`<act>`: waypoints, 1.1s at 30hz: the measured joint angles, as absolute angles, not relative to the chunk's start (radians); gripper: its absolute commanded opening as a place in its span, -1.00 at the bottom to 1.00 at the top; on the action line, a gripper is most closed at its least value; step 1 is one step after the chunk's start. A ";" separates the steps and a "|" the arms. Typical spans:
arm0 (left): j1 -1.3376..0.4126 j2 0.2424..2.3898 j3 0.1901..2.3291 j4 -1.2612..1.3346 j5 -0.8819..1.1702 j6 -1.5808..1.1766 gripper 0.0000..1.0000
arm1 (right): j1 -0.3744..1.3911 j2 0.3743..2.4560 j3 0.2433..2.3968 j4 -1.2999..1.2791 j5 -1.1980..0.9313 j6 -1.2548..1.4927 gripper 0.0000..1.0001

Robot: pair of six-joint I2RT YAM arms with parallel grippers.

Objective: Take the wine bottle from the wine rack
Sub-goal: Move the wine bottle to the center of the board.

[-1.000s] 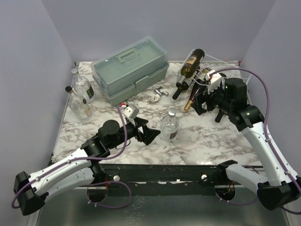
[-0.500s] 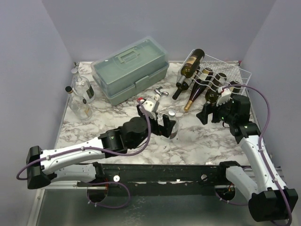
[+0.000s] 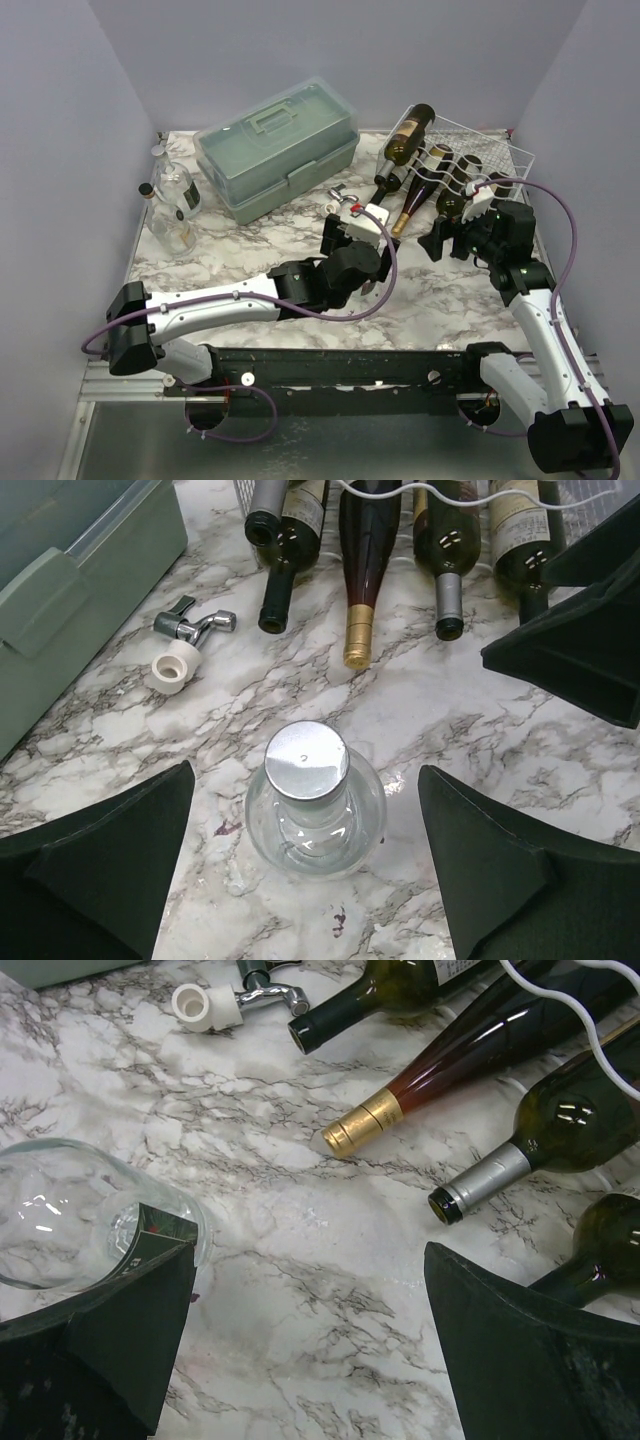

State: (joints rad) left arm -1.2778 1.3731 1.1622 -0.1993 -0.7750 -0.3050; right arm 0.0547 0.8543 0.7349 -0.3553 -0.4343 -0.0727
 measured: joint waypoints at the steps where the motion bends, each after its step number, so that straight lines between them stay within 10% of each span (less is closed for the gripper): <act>1: -1.277 1.388 1.176 -0.210 -0.776 -0.305 0.81 | 0.055 0.854 0.735 -0.355 -0.434 -0.074 0.99; 33: -1.230 1.512 1.111 -0.128 -0.767 -0.396 0.02 | 0.055 0.854 0.735 -0.354 -0.430 -0.097 0.99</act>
